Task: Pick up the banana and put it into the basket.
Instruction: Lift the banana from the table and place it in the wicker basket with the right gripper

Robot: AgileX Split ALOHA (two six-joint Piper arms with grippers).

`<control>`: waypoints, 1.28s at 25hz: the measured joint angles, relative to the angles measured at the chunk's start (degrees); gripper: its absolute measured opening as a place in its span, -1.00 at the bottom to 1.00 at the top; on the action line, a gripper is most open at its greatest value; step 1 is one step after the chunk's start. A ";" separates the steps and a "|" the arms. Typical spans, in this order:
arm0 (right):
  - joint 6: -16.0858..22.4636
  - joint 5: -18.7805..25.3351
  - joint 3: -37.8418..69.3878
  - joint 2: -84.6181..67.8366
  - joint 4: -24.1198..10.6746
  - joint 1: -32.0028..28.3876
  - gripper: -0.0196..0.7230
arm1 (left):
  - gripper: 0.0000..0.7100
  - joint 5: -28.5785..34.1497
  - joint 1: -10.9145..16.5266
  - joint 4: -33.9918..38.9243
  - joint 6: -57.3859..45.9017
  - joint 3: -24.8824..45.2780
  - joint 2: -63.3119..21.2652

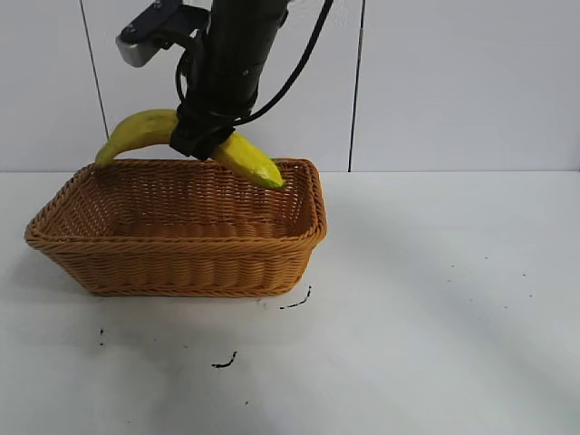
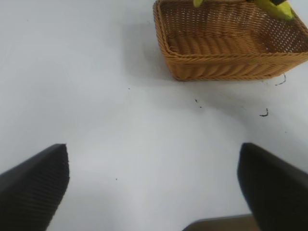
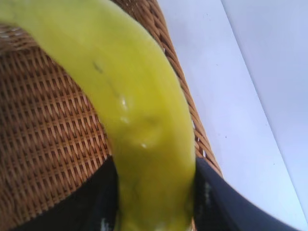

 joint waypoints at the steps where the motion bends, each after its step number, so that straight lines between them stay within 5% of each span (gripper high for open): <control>1: -0.03 -0.12 0.00 0.67 0.00 0.00 -0.14 | 0.94 0.00 0.00 0.00 0.00 0.00 0.00; 17: -0.07 -3.38 0.00 6.06 0.46 0.00 -0.12 | 0.94 0.00 0.00 0.00 0.00 0.00 0.00; 23: 2.06 -3.75 0.00 5.81 0.45 0.00 0.78 | 0.94 0.00 0.00 0.00 0.00 0.00 0.00; 29: 7.12 -3.10 -0.22 2.51 -0.80 0.00 0.89 | 0.94 0.00 0.00 0.00 0.00 0.00 0.00; 32: 13.53 -2.59 -0.61 -0.77 -0.95 0.00 0.89 | 0.94 0.00 0.00 0.00 0.00 0.00 0.00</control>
